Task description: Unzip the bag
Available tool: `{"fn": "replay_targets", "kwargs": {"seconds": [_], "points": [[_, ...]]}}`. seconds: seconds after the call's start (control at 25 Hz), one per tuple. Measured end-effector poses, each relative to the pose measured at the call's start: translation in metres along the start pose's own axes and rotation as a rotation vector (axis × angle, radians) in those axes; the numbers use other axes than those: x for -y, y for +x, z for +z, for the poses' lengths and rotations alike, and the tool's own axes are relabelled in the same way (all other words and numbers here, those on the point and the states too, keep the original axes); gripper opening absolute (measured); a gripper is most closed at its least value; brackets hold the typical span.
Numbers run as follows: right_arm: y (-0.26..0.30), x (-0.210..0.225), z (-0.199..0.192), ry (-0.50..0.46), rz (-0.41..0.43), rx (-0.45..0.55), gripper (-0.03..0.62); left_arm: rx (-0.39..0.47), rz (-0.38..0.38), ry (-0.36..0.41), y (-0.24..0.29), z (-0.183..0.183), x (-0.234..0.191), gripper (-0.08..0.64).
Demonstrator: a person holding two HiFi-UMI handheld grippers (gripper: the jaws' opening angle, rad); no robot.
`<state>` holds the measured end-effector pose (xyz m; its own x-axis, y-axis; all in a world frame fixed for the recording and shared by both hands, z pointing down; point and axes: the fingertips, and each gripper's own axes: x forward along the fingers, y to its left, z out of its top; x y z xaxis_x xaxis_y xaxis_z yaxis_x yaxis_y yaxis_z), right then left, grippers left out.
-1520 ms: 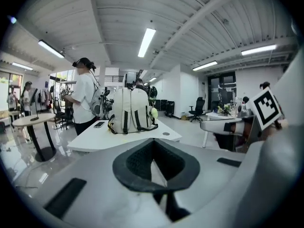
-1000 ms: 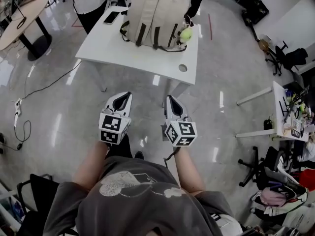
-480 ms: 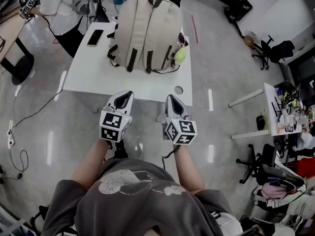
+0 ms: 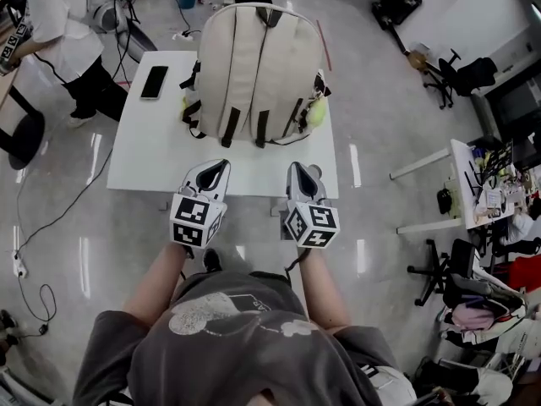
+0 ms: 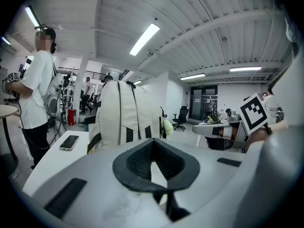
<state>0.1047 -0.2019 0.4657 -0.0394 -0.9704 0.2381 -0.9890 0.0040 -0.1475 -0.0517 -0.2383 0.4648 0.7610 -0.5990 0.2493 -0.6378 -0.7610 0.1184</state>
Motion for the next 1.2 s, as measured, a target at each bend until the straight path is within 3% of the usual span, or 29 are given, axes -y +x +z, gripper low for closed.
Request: {"fn": "replay_targets", "kwargs": {"seconds": [0.4,0.72,1.2], "points": [[0.040,0.025,0.007,0.004,-0.052,-0.001,-0.002,0.015,-0.011,-0.008,0.042,0.007,-0.020,0.006],[0.086,0.052,0.016,-0.011,0.008,-0.031,-0.002,0.013,0.032,0.001,0.083,0.023,-0.015,0.006],[0.149,0.081,-0.004,-0.057,0.039,-0.139,0.011,-0.018,0.058,-0.003,0.140,0.017,-0.007,0.006]]}}
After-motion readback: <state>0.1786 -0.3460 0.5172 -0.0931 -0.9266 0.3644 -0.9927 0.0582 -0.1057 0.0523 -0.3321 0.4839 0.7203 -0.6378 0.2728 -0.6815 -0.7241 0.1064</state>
